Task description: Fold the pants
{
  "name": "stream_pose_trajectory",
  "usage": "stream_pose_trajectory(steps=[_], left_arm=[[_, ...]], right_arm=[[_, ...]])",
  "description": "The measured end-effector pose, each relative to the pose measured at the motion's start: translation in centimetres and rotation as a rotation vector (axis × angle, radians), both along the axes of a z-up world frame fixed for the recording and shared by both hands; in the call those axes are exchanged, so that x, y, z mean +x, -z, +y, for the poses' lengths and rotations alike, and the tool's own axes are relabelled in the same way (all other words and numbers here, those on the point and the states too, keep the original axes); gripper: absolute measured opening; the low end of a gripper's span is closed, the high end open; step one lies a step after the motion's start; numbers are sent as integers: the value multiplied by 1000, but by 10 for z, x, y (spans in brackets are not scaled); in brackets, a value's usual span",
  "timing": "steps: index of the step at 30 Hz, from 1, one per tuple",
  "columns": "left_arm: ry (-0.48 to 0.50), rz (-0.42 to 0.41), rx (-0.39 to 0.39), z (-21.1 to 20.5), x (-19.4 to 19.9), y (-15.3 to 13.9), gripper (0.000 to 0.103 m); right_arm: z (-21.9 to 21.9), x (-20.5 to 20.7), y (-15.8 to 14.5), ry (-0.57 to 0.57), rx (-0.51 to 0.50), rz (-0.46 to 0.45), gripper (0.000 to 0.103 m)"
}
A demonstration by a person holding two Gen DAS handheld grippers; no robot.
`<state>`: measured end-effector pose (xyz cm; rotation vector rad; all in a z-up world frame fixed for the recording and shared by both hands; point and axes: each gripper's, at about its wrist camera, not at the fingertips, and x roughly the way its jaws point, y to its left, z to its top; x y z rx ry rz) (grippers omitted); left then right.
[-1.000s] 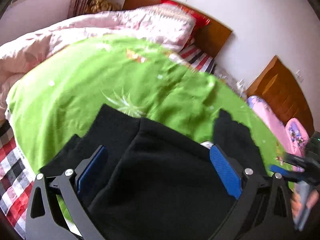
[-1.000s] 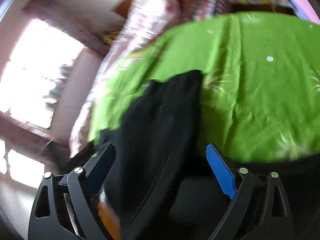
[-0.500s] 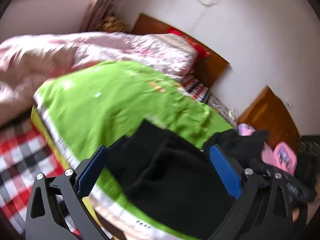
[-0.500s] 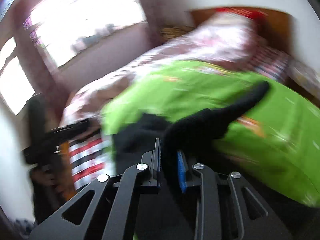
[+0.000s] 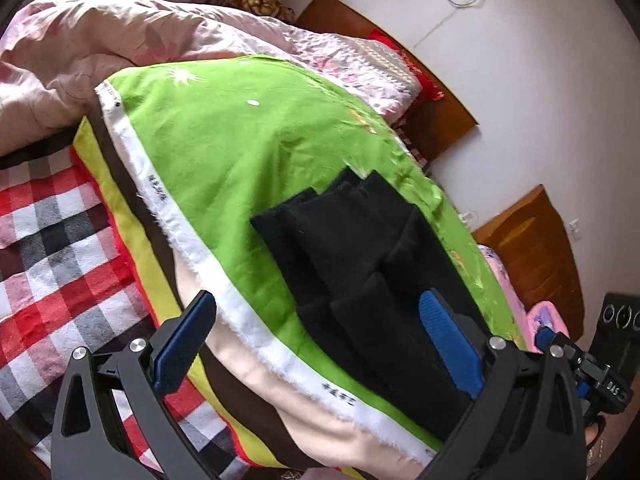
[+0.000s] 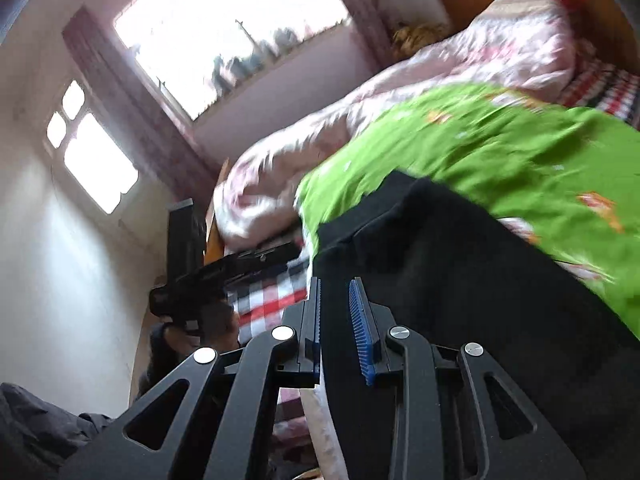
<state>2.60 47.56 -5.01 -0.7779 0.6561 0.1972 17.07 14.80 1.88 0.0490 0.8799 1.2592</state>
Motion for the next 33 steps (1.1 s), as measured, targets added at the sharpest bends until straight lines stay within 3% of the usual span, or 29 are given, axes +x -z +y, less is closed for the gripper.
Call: stream_pose_trajectory(steps=[3, 6, 8, 15, 17, 19, 21, 23, 27, 30, 31, 32, 33], left_arm=[[27, 14, -10, -4, 4, 4, 101], [66, 50, -45, -10, 17, 18, 101], [78, 68, -62, -14, 28, 27, 101], [68, 24, -257, -1, 44, 37, 101], [40, 27, -288, 2, 39, 35, 101], [39, 3, -239, -6, 30, 20, 101], [60, -1, -186, -15, 31, 8, 101], [94, 15, -163, -24, 38, 6, 101], [53, 108, -157, -27, 55, 25, 101], [48, 103, -157, -30, 59, 35, 101], [48, 86, -156, -30, 58, 33, 94], [47, 68, -158, -28, 57, 30, 80], [37, 63, -155, -27, 55, 26, 77]], right_arm=[[-56, -13, 2, 144, -35, -111, 29], [-121, -28, 11, 298, -78, -162, 29], [-160, -36, 18, 387, -97, -150, 29], [-266, -44, 53, 669, -138, -93, 29], [-285, -44, 65, 777, -225, -107, 29], [-299, -43, 78, 863, -338, -112, 29], [-314, -42, 89, 902, -368, -87, 29], [-318, -40, 90, 904, -321, -67, 29], [-314, -35, 92, 907, -324, -66, 29], [-314, -35, 94, 901, -324, -71, 29], [-315, -33, 94, 901, -320, -68, 29], [-316, -32, 95, 900, -319, -67, 29], [-318, -33, 94, 899, -319, -68, 29]])
